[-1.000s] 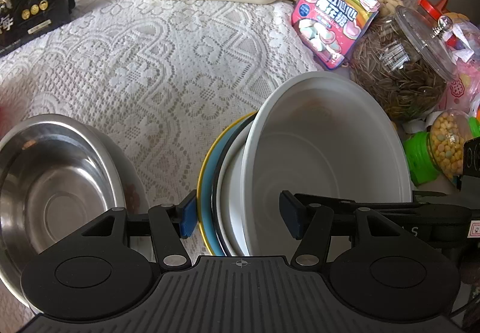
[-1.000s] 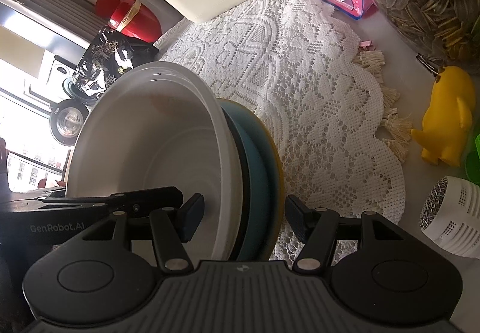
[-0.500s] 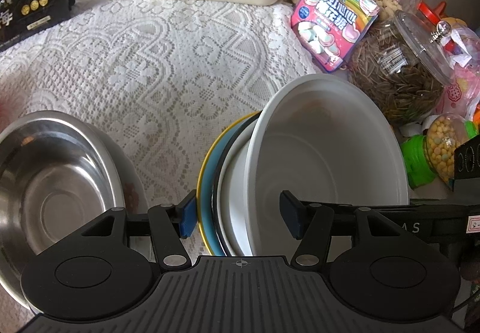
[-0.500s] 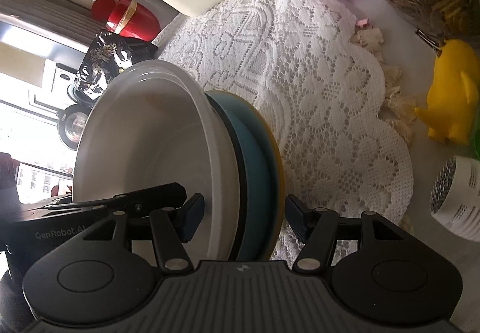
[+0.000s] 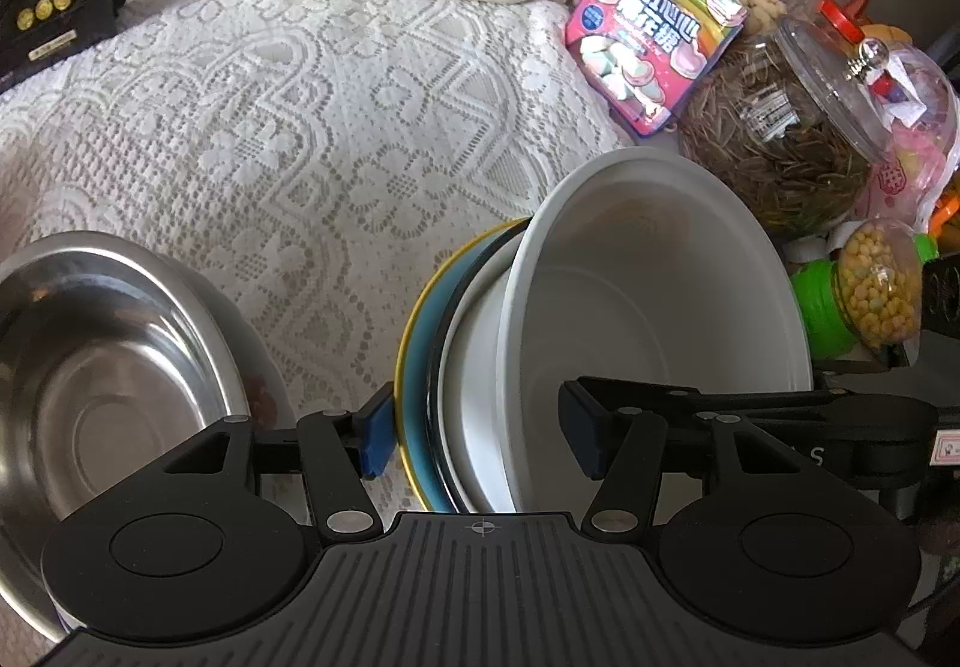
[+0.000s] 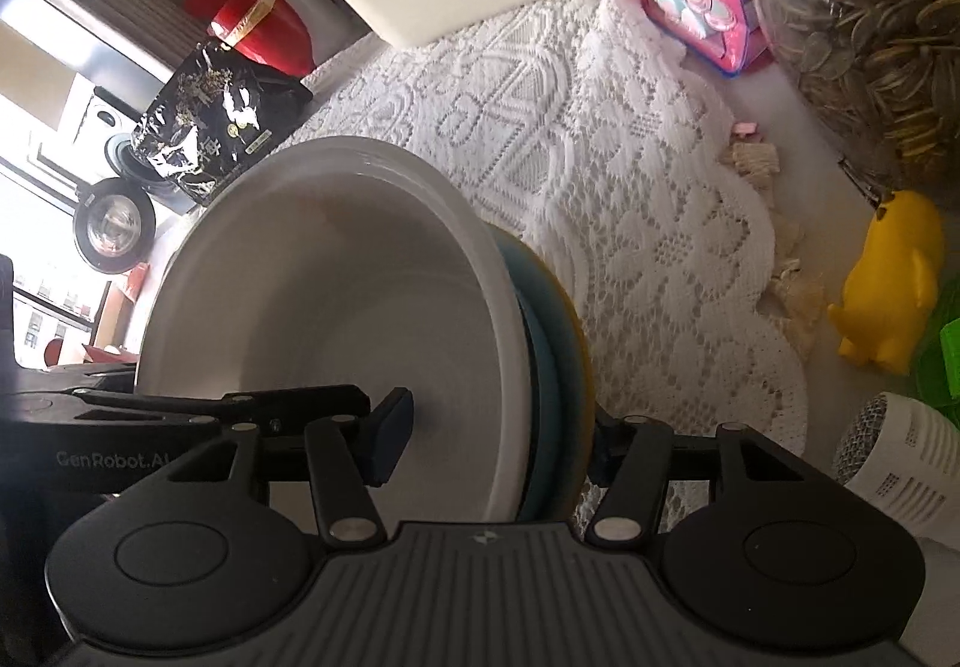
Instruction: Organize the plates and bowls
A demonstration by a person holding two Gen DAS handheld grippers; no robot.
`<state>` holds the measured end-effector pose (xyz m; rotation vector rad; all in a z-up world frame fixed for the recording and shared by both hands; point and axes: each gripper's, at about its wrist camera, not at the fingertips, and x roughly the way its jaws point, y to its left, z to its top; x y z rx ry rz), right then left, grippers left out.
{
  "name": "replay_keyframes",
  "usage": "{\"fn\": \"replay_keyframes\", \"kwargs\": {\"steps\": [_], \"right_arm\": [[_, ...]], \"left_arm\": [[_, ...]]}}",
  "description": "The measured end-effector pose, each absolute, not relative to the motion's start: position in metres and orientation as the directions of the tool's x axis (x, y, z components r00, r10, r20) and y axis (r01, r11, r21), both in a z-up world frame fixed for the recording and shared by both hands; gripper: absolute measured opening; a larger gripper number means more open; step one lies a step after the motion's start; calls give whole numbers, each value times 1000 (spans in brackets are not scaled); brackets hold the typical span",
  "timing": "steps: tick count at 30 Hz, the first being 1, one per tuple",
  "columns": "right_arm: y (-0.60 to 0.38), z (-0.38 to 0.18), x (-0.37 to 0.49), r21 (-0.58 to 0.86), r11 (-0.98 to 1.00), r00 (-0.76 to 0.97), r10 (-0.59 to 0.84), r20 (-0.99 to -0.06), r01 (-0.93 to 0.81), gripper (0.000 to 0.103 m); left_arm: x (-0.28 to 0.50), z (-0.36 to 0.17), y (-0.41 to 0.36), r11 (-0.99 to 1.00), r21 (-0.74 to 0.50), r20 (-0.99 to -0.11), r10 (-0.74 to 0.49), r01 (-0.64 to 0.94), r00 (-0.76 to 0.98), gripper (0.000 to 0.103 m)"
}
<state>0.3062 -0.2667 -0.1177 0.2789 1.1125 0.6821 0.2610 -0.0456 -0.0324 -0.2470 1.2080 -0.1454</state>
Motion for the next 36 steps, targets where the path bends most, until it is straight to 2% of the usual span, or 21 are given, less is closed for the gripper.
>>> {"fn": "replay_keyframes", "kwargs": {"steps": [36], "right_arm": [[-255, -111, 306, 557, 800, 191, 596, -780, -221, 58]], "left_arm": [[262, -24, -29, 952, -303, -910, -272, -50, 314, 59]]}}
